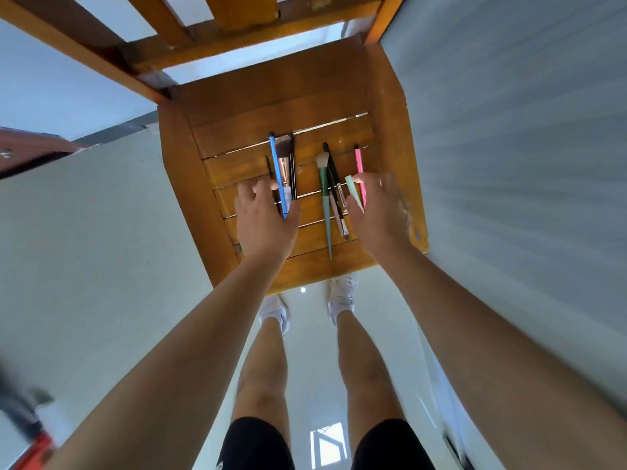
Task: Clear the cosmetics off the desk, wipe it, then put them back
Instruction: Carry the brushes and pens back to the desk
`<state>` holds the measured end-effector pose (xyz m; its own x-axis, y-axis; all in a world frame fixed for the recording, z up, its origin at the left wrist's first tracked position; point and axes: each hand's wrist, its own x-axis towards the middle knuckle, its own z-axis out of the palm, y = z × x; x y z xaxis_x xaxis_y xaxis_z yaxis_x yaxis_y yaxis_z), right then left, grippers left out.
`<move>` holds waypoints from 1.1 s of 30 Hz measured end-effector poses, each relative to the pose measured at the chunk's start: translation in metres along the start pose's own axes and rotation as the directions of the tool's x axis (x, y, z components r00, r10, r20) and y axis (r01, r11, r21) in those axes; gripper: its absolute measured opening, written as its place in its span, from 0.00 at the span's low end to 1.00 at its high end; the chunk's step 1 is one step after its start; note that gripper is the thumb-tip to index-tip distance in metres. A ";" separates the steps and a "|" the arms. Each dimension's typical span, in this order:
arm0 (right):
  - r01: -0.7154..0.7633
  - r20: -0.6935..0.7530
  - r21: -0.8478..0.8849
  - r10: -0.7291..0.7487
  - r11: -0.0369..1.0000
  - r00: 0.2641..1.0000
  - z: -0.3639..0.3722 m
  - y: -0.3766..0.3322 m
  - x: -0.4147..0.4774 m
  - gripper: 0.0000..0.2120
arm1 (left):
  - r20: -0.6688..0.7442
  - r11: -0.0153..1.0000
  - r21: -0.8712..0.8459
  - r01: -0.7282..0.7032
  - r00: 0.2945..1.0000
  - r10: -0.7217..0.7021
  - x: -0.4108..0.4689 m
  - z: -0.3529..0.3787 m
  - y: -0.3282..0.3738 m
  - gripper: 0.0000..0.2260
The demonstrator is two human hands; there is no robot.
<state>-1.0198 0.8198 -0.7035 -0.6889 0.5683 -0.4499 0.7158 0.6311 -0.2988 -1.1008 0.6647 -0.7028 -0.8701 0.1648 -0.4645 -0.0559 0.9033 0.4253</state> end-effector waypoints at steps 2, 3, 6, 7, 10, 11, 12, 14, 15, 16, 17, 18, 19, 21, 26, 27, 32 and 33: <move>-0.009 0.003 0.019 0.009 1.000 1.000 0.000 0.000 -0.001 0.17 | 0.013 0.999 -0.036 -0.016 1.000 0.016 -0.001 -0.003 -0.001 0.18; -0.021 0.007 0.036 0.020 0.999 1.000 0.000 0.001 -0.001 0.17 | 0.017 0.998 -0.052 -0.018 1.000 0.019 -0.001 -0.005 -0.002 0.18; -0.048 0.004 0.106 0.048 0.993 0.999 0.000 0.003 -0.001 0.15 | 0.008 0.995 -0.095 -0.004 1.000 0.004 0.000 -0.009 -0.004 0.16; -0.057 0.002 0.140 0.057 0.988 0.998 0.000 0.004 -0.001 0.16 | 0.003 0.995 -0.101 0.002 1.000 -0.002 0.000 -0.010 -0.005 0.16; -0.112 0.019 0.225 0.111 0.968 0.994 0.000 0.005 0.001 0.17 | -0.021 0.995 -0.104 0.008 1.000 -0.010 -0.001 -0.009 -0.007 0.14; -0.137 0.024 0.245 0.135 0.960 0.991 0.000 0.005 0.002 0.18 | -0.032 0.995 -0.103 0.017 0.999 -0.020 -0.001 -0.009 -0.008 0.13; -0.158 0.028 0.260 0.156 0.953 0.987 0.000 0.006 0.002 0.19 | -0.041 0.995 -0.101 0.029 0.999 -0.033 -0.001 -0.010 -0.008 0.12; -0.185 0.034 0.273 0.182 0.944 0.983 0.002 0.007 0.002 0.19 | -0.049 0.996 -0.084 0.039 0.998 -0.043 0.000 -0.009 -0.009 0.11; -0.191 0.035 0.274 0.188 0.943 0.982 0.002 0.007 0.002 0.19 | -0.050 0.997 -0.072 0.040 0.998 -0.043 0.001 -0.009 -0.009 0.11; -0.193 0.035 0.274 0.191 0.942 0.981 0.003 0.007 0.002 0.19 | -0.052 0.997 -0.061 0.042 0.998 -0.045 0.002 -0.009 -0.008 0.11; -0.195 0.032 0.275 0.194 0.941 0.981 0.003 0.008 0.002 0.18 | -0.054 0.997 -0.052 0.049 0.997 -0.051 0.004 -0.009 -0.008 0.11; -0.196 0.028 0.273 0.196 0.942 0.980 0.004 0.008 0.002 0.18 | -0.057 0.997 -0.044 0.060 0.996 -0.062 0.006 -0.009 -0.007 0.11; -0.195 0.023 0.270 0.196 0.943 0.980 0.004 0.008 0.001 0.17 | -0.060 0.996 -0.039 0.075 0.995 -0.077 0.007 -0.009 -0.006 0.11; -0.183 0.017 0.276 0.186 0.943 0.982 0.004 0.008 0.000 0.15 | -0.065 0.993 -0.047 0.105 0.992 -0.107 0.009 -0.010 -0.004 0.11; -0.156 -0.010 0.308 0.167 0.938 0.986 0.006 0.005 -0.003 0.12 | -0.069 0.992 -0.067 0.110 0.991 -0.115 0.007 -0.011 -0.005 0.11; -0.164 -0.013 0.317 0.177 0.934 0.984 0.006 0.005 -0.003 0.13 | -0.068 0.992 -0.073 0.107 0.991 -0.112 0.006 -0.010 -0.007 0.11; -0.159 -0.004 0.313 0.168 0.936 0.986 0.003 0.008 -0.003 0.17 | -0.104 0.987 -0.137 0.086 0.990 -0.100 -0.002 -0.014 -0.010 0.13; -0.154 0.001 0.312 0.162 0.938 0.987 0.001 0.008 -0.004 0.16 | -0.109 0.986 -0.144 0.079 0.989 -0.095 -0.003 -0.016 -0.009 0.13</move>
<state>-1.0112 0.8220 -0.7048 -0.5641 0.6623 -0.4931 0.8126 0.3396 -0.4736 -1.1055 0.6494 -0.6926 -0.9091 0.0338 -0.4152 -0.1944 0.8471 0.4946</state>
